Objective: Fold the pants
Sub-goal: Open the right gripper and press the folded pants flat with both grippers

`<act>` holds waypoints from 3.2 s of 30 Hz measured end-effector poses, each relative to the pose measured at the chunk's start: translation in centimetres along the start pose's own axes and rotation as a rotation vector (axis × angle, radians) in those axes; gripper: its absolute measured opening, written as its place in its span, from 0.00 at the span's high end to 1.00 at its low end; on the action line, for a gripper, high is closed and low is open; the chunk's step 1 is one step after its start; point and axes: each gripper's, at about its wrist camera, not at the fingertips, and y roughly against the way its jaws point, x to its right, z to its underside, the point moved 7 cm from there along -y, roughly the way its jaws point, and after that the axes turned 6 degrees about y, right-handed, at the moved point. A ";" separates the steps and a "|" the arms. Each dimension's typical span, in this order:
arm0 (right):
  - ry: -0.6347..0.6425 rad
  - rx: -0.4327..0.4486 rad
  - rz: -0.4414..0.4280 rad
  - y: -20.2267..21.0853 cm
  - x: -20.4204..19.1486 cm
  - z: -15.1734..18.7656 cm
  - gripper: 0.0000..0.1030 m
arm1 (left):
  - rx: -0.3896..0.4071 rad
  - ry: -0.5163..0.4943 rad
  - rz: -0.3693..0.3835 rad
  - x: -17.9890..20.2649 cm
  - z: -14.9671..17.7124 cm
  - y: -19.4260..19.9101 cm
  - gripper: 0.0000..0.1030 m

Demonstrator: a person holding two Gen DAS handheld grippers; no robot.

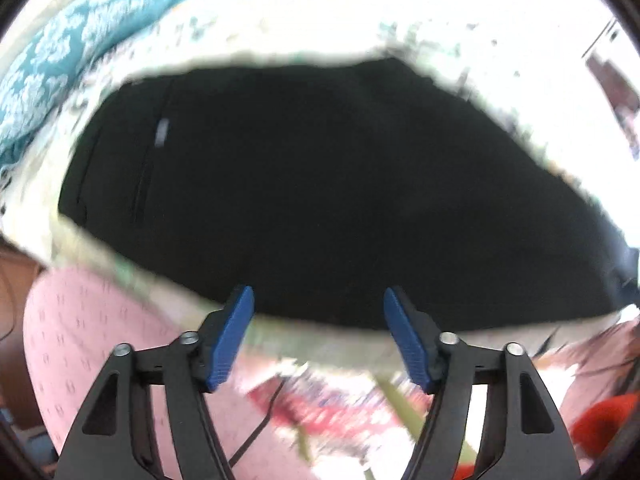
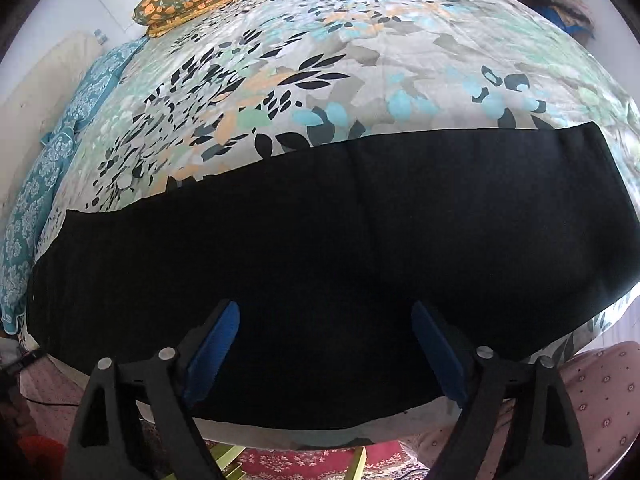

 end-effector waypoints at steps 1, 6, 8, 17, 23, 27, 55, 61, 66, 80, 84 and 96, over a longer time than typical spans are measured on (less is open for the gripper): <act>-0.001 0.006 -0.005 -0.1 0.0 0.0 0.11 | 0.049 0.005 0.025 0.5 -1.6 0.7 0.19; 0.002 0.016 -0.008 -0.5 -0.4 -0.3 0.02 | 0.252 -0.021 0.090 2.1 -9.6 0.4 0.09; 0.017 0.015 0.007 -0.5 -0.5 -0.2 0.00 | 0.270 -0.013 0.059 1.8 -11.8 -2.0 0.09; 0.065 0.013 0.076 -1.0 -0.8 0.0 0.00 | 0.243 0.006 -0.092 -1.4 -10.0 -8.5 0.06; 0.055 0.012 0.103 -1.2 -0.7 -0.1 0.00 | 0.251 0.006 -0.091 -2.4 -10.4 -8.1 0.04; 0.048 0.013 0.110 -1.3 -0.7 -0.2 0.00 | 0.259 0.004 -0.092 -2.6 -10.5 -8.2 0.04; -0.003 -0.099 0.168 -2.3 -0.4 -1.1 0.00 | 0.261 -0.009 -0.110 -2.4 -10.7 -8.8 0.01; -0.021 -0.112 0.193 -2.5 -0.2 -1.4 0.00 | 0.260 -0.013 -0.114 -2.4 -10.7 -8.8 0.01; 0.032 -0.015 0.183 -2.2 -0.4 -1.1 0.00 | 0.269 -0.016 -0.134 -2.3 -10.6 -8.9 0.01; 0.055 0.083 0.206 -1.5 -0.9 -0.3 0.00 | 0.287 -0.022 -0.180 -2.2 -10.6 -9.1 0.01; 0.038 0.085 0.225 -1.6 -1.0 -0.4 0.00 | 0.306 -0.026 -0.171 -2.2 -10.6 -9.0 0.01; 0.064 0.134 0.243 -1.8 -1.2 -0.6 0.00 | 0.319 -0.030 -0.183 -2.1 -10.7 -9.1 0.01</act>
